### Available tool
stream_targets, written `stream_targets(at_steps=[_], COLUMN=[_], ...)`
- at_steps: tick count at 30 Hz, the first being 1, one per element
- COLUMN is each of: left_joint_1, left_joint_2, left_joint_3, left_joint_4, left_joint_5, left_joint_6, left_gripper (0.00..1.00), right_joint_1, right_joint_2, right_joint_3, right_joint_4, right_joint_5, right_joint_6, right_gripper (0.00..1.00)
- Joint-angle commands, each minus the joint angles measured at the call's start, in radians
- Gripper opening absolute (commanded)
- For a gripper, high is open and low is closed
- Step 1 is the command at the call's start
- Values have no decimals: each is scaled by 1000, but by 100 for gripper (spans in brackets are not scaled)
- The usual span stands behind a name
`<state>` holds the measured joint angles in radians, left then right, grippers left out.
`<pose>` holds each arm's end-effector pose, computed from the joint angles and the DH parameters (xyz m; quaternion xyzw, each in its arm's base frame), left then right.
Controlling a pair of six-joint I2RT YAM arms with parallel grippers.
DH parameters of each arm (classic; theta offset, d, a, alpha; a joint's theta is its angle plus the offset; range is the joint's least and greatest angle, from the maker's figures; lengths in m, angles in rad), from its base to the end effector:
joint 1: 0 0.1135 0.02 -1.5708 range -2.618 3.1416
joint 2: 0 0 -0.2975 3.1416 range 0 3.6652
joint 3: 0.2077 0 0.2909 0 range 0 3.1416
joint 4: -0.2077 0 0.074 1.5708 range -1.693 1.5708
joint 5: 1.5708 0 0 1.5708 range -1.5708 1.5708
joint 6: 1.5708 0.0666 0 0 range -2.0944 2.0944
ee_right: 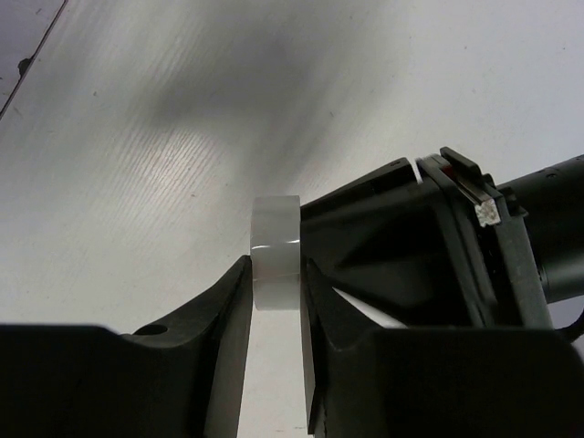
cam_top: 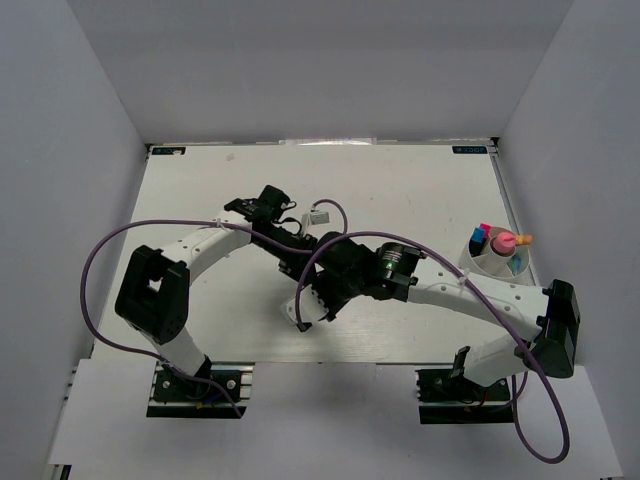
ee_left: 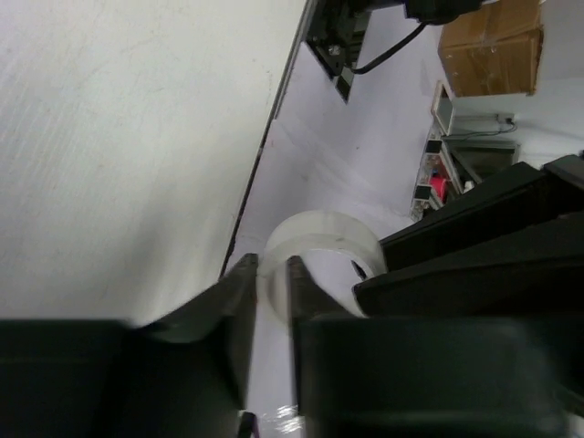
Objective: Sort the stationery into containers
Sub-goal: Place the stationery in the storage box.
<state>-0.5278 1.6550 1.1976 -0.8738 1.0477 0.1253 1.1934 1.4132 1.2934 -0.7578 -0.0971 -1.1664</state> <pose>0.2753 -0.2273 0.2339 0.3324 0.7951 -0.5073 0.0021 0.1240 0.3303 0.3249 -0.8748 0.3427 0.0502 0.3387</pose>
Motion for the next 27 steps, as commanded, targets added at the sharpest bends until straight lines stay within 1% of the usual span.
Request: stream_targets(at_steps=[1, 2, 3, 4, 5, 7, 12, 14, 15, 16, 19, 20, 21, 23, 25, 26, 27], left_joint_1=[-6, -6, -6, -6, 5, 17, 35, 67, 78, 100, 124, 140, 149, 187, 213, 239, 253], left_joint_2=[-53, -54, -60, -64, -64, -61, -25, 17, 32, 64, 116, 126, 130, 137, 126, 117, 106], left_joint_3=[-1, -1, -3, -6, -10, -27, 0, 32, 72, 97, 186, 201, 217, 220, 209, 200, 188], left_joint_4=[21, 22, 24, 30, 38, 64, 84, 64, 55, 46, -16, -33, -33, -24, -5, 24, 41], left_joint_5=[98, 98, 88, 83, 81, 121, 159, 153, 141, 130, 85, 69, 40, 29, 18, 15, 12], left_joint_6=[-3, -3, -4, -7, -25, -47, -72, -56, -49, -27, 26, 34, 34, 30, 4, -6, -27], left_gripper=[48, 62, 83, 89, 93, 98, 97, 92, 89, 80, 61, 52, 50, 49, 52, 59, 62], right_joint_1=[3, 5, 5, 3, 5, 5, 8, 9, 11, 8, 12, 11, 11, 12, 9, 8, 5], right_joint_2=[1, 1, -5, -5, -7, -14, -36, -51, -54, -60, -86, -100, -108, -138, -177, -192, -206], right_joint_3=[-14, -14, -14, -14, -14, -19, -45, -52, -60, -66, -97, -103, -115, -129, -155, -166, -178], right_joint_4=[3, 5, 2, -3, -3, -3, -14, -18, -20, -21, -31, -38, -41, -52, -67, -69, -60], right_joint_5=[11, 10, 8, 8, 8, 10, 8, 10, 14, 16, 23, 26, 28, 33, 39, 55, 69], right_joint_6=[10, 11, 11, 10, 11, 13, 22, 31, 40, 45, 63, 70, 89, 112, 171, 197, 226], right_gripper=[12, 11, 10, 10, 9, 8, 8, 8, 8, 7, 7, 7, 7, 7, 7, 6, 6])
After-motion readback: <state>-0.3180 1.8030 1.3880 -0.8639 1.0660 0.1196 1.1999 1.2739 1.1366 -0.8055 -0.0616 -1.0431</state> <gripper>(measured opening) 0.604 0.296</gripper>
